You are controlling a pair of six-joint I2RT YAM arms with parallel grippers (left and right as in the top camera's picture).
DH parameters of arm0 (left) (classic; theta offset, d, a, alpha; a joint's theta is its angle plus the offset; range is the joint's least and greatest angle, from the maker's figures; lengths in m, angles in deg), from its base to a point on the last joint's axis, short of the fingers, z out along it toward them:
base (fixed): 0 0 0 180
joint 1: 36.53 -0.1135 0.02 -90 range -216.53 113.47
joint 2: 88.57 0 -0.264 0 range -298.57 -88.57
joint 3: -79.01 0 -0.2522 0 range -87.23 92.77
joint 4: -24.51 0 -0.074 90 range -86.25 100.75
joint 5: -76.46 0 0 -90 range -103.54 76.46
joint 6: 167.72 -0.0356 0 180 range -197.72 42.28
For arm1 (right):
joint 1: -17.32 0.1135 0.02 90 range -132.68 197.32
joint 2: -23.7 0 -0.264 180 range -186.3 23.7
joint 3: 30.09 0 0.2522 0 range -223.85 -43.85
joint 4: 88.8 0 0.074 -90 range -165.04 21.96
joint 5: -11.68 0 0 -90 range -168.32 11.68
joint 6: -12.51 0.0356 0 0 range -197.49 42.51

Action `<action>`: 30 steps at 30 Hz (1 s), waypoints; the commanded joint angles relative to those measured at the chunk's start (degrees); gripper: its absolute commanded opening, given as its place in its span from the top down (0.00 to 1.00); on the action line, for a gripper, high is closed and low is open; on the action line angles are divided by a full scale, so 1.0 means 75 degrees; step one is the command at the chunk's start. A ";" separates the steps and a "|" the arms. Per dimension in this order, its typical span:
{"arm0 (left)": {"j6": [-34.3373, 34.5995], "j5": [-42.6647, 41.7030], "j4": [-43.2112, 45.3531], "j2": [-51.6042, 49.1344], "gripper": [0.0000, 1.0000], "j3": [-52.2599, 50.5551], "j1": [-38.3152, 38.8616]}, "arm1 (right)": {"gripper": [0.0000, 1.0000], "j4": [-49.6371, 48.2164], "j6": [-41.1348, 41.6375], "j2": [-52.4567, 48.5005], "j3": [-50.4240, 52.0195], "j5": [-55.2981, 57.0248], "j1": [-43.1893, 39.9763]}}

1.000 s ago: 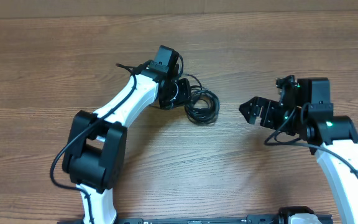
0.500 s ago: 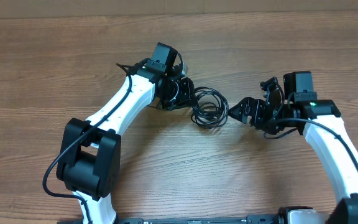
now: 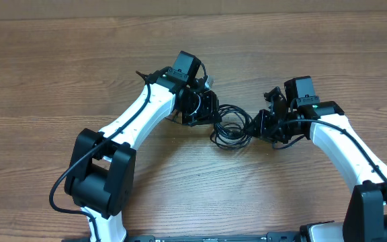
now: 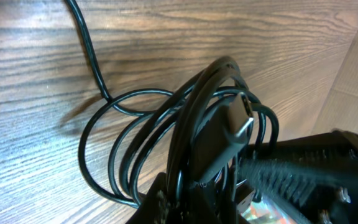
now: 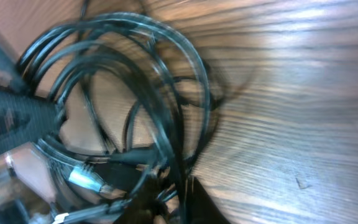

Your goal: Untangle cables

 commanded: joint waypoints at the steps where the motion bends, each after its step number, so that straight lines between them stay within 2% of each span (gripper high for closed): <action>1: -0.0271 -0.0303 -0.0067 0.0242 0.96 0.0067 0.0003 | 0.96 -0.0012 0.0469 -0.0061 -0.0143 0.0711 0.0023; 8: -0.0268 -0.0303 -0.0146 0.0242 0.96 0.0067 -0.0026 | 0.96 0.0274 0.0510 -0.0061 -0.0143 0.0781 0.0023; 9: -0.0265 -0.0239 -0.0125 0.0242 0.94 0.0067 -0.0064 | 0.96 0.0463 0.0775 -0.0061 -0.0143 0.1055 0.0023; 11: -0.0268 0.0204 -0.0131 0.0242 0.91 0.0067 -0.0102 | 0.96 0.0673 0.1046 -0.0061 -0.0140 0.1443 0.0023; 14: -0.0268 0.1008 -0.0163 0.0242 0.96 0.0067 -0.0111 | 0.96 0.0901 0.1043 -0.0061 -0.0140 0.1918 0.0023; 23: -0.0291 0.0793 -0.0157 0.0242 0.96 0.0067 -0.0245 | 0.96 0.0935 0.1040 -0.0061 -0.0006 0.2055 0.0023; 27: -0.0493 0.0437 -0.0178 0.0242 0.96 0.0067 -0.0586 | 0.96 0.0947 0.1043 -0.0061 0.0102 0.2139 0.0023; 30: -0.0233 0.0364 -0.0291 0.0242 0.96 0.0067 -0.1064 | 0.96 0.0965 0.1040 -0.0061 0.0111 0.2192 0.0023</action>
